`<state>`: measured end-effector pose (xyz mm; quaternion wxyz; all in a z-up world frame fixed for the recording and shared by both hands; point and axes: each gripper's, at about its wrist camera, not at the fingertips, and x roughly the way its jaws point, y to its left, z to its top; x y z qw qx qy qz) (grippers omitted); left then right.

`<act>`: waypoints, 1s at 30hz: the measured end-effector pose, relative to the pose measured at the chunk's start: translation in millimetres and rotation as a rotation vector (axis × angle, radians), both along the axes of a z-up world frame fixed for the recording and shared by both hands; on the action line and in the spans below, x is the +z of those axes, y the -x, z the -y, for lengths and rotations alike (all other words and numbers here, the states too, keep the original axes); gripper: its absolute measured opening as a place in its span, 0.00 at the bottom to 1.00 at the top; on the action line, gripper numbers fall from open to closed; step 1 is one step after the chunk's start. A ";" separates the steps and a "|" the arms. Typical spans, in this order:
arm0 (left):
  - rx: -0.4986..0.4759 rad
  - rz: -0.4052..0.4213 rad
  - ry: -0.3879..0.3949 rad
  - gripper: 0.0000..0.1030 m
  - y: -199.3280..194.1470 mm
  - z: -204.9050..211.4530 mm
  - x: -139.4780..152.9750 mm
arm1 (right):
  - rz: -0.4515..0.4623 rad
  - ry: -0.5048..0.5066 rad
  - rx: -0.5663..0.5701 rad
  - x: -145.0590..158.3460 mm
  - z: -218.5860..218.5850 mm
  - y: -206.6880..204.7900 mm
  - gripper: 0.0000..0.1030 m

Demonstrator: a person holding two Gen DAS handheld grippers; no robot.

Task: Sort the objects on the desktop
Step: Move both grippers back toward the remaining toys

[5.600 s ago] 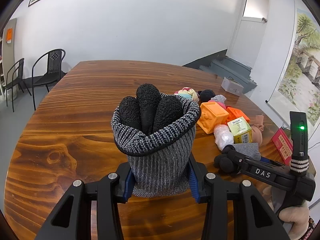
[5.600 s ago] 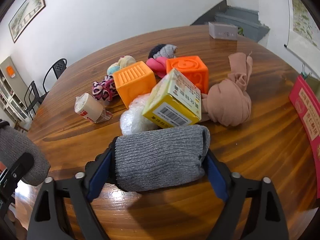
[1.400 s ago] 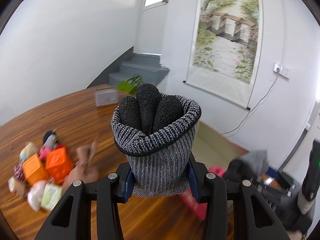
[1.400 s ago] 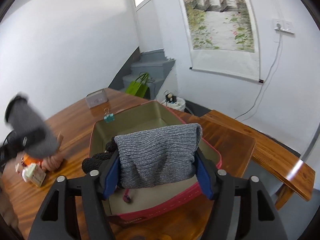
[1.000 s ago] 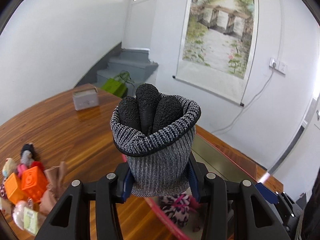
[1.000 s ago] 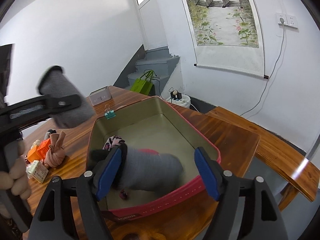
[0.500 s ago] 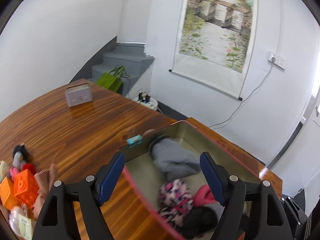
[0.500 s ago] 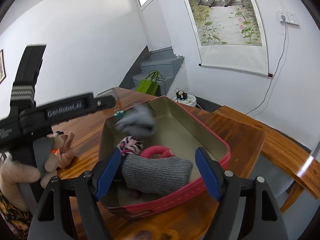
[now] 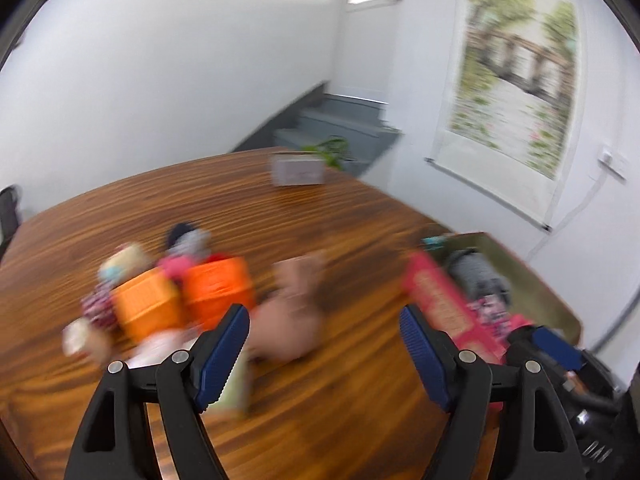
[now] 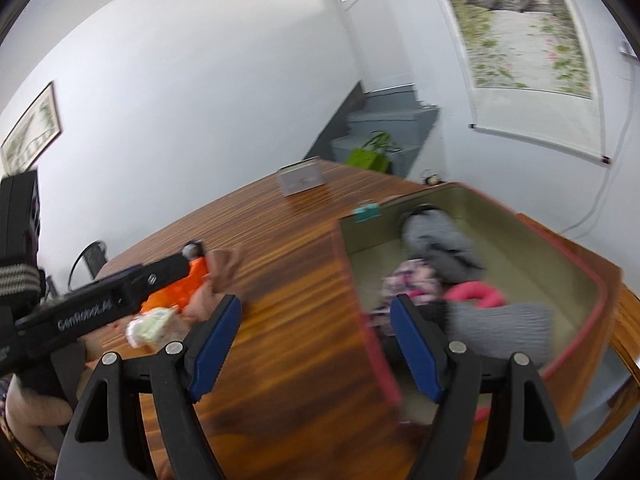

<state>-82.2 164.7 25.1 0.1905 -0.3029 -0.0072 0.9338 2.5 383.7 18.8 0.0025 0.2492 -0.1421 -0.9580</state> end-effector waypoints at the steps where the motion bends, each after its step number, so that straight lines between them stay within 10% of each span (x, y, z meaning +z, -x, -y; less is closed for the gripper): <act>1: 0.038 -0.006 0.009 0.77 -1.5 14.3 -3.8 | 0.002 -0.001 0.018 -0.1 8.2 2.6 0.78; 15: 0.342 0.048 -0.012 0.77 -5.8 175.2 -43.3 | 0.122 -0.048 0.203 -6.5 125.1 60.1 0.78; 30: 0.377 0.108 0.007 0.77 -1.3 203.7 -66.5 | 0.305 -0.185 0.204 -48.9 199.8 122.1 0.78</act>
